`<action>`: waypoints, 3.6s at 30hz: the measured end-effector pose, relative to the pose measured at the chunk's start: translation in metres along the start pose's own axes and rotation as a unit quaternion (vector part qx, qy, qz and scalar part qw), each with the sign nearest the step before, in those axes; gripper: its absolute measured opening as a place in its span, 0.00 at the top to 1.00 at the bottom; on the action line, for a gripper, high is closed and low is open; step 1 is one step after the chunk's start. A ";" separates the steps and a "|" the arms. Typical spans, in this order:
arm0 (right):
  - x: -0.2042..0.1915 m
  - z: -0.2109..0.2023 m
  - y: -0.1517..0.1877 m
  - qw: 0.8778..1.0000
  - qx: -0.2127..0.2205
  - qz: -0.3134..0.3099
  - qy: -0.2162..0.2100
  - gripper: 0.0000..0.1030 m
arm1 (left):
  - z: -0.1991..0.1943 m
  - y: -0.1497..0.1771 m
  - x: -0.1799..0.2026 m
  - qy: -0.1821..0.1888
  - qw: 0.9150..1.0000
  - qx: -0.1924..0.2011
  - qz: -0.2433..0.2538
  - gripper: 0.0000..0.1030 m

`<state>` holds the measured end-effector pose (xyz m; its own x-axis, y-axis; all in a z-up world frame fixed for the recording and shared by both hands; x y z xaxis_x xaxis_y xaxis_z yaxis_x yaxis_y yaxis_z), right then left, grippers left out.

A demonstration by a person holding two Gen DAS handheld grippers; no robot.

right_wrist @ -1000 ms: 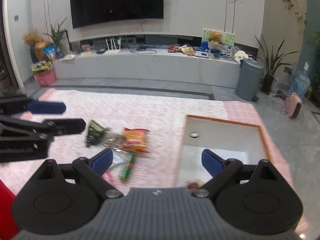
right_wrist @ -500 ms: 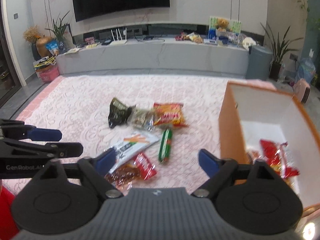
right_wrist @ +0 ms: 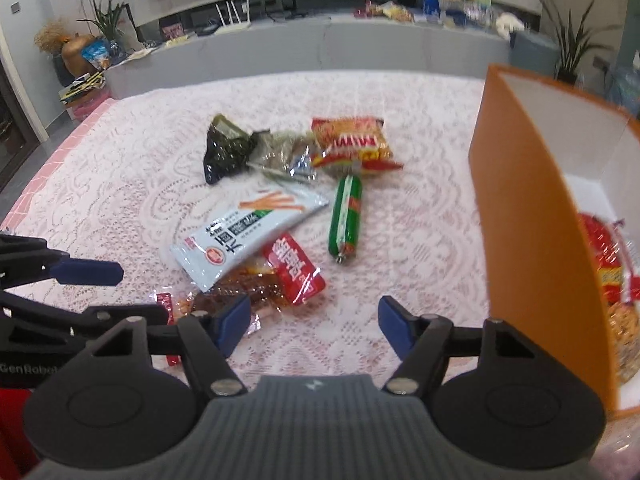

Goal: Organize snacks
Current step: 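Grasp the white noodle-stick packet with the left tool while the right tool reaches the red-labelled duck-neck pack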

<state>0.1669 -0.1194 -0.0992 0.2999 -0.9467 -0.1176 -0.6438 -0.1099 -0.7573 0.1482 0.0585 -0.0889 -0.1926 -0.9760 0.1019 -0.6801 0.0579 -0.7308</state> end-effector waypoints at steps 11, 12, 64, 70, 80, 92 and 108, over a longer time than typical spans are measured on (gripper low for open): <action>-0.001 0.024 0.006 0.999 -0.028 0.016 -0.012 0.57 | 0.033 0.012 -0.006 0.044 0.997 -0.052 -0.032 0.46; -0.002 0.025 0.006 0.999 -0.028 0.014 -0.013 0.58 | 0.033 0.012 -0.006 0.052 0.996 -0.052 -0.040 0.46; -0.007 0.028 -0.011 0.999 -0.040 -0.018 0.025 0.44 | 0.031 -0.027 -0.007 0.008 0.999 -0.012 0.036 0.31; 0.004 0.037 -0.012 0.998 -0.041 -0.036 0.015 0.43 | 0.060 -0.033 0.017 0.009 0.992 -0.016 0.122 0.27; 0.004 0.043 -0.005 0.999 -0.041 -0.032 0.014 0.43 | 0.091 -0.027 0.007 0.022 0.992 -0.035 0.117 0.24; 0.004 0.043 -0.004 0.999 -0.035 -0.030 0.020 0.42 | 0.088 -0.020 0.004 0.031 0.995 -0.012 0.095 0.43; 0.001 0.027 -0.010 0.999 -0.032 -0.040 0.003 0.45 | 0.051 -0.028 0.003 0.006 1.000 -0.009 0.003 0.47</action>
<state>0.1925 -0.1113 -0.1086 0.3481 -0.9359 -0.0548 -0.6620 -0.2040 -0.7212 0.2027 0.0430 -0.1019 -0.2047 -0.9731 0.1055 -0.6917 0.0676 -0.7190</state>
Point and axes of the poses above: each gripper's, at about its wrist camera, not at the fingertips, and z roughly the way its jaws point, x to its right, y to its underside, the point moved 1 cm from there along z, roughly the way its jaws point, and after that the axes turned 14 degrees about x, right-handed, at the moved point
